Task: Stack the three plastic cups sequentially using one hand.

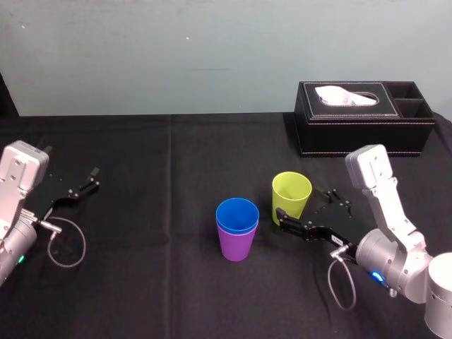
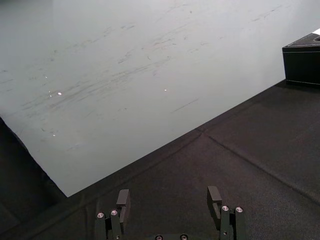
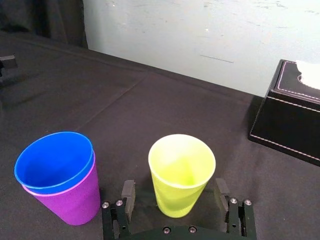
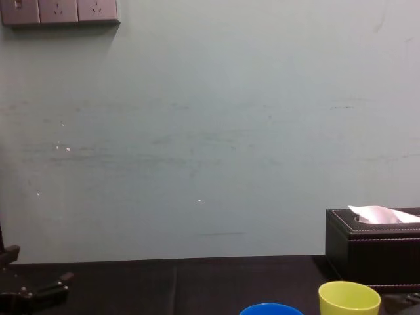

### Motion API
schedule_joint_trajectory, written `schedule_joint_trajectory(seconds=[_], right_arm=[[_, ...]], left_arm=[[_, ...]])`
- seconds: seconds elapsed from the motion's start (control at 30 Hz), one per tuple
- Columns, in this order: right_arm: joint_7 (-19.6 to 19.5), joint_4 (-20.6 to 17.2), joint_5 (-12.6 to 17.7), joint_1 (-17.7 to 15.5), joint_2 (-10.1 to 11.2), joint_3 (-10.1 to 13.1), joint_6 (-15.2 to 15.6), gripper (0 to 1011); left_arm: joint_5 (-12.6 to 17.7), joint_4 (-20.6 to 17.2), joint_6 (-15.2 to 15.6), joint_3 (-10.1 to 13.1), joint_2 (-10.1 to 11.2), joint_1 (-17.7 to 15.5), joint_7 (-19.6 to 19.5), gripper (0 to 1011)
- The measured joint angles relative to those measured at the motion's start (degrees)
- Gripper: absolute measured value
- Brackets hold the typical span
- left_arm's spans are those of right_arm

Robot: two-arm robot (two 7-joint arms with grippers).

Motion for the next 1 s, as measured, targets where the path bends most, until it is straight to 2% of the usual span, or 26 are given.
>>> schedule_joint_trajectory(seconds=[1.0], right_arm=[[-0.6, 4.5, -1.5, 3.8, -2.4, -1.3, 0.0, 1002]], left_arm=[[0.0, 0.0, 0.0, 0.0, 0.0, 0.0, 0.0, 1010]])
